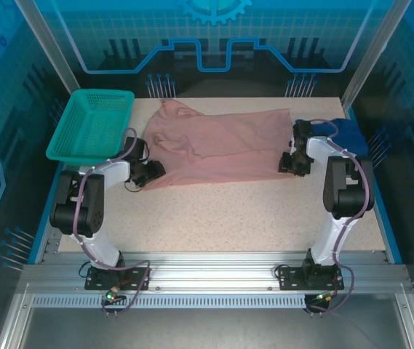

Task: Fold the inside-out t-shirt

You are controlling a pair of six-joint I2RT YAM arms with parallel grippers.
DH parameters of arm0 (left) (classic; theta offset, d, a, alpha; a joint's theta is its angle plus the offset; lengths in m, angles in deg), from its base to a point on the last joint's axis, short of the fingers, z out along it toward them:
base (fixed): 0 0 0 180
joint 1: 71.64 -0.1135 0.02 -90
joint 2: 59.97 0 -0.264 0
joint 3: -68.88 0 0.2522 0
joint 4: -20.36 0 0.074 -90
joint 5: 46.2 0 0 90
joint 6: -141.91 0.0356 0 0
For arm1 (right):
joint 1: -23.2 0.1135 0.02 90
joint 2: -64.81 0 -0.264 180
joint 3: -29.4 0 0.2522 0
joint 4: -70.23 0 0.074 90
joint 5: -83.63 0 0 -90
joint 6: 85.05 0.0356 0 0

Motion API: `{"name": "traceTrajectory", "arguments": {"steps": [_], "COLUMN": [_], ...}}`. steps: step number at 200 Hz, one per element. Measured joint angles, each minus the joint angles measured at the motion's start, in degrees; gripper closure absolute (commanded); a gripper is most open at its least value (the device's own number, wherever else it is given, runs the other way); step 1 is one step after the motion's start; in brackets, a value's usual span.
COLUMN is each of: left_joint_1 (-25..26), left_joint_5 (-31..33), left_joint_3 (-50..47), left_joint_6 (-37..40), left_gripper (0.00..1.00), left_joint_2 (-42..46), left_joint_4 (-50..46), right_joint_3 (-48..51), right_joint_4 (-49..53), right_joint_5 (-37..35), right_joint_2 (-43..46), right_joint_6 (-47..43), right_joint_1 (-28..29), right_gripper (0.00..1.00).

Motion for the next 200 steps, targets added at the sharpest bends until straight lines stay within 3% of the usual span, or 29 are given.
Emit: {"name": "traceTrajectory", "arguments": {"steps": [54,115,135,156,200], "left_joint_1": [0.2,1.2,1.2,1.4,5.7], "left_joint_5": [-0.2,-0.2,0.3,0.1,-0.1], "left_joint_3": [-12.8,-21.4,-18.4,-10.3,7.7], "left_joint_6": [-2.0,-6.5,-6.5,-6.4,-5.5], "left_gripper": [0.44,0.41,0.41,0.41,0.41], "left_joint_2": [10.6,23.3,23.0,17.6,1.2], "left_joint_4": [4.0,1.8,0.8,1.1,3.0], "right_joint_3": [7.9,19.4,18.5,14.6,5.2], "right_joint_4": [1.5,4.5,0.3,-4.5,-6.4], "right_joint_5": [-4.7,-5.7,-1.5,2.2,3.0], "right_joint_2": [4.2,20.3,26.2,25.0,10.1], "right_joint_6": [0.0,1.8,1.5,1.7,2.3], "right_joint_1": [0.0,2.0,7.4,12.5,9.6], "right_gripper": [0.59,0.55,0.53,0.53,0.56]}}
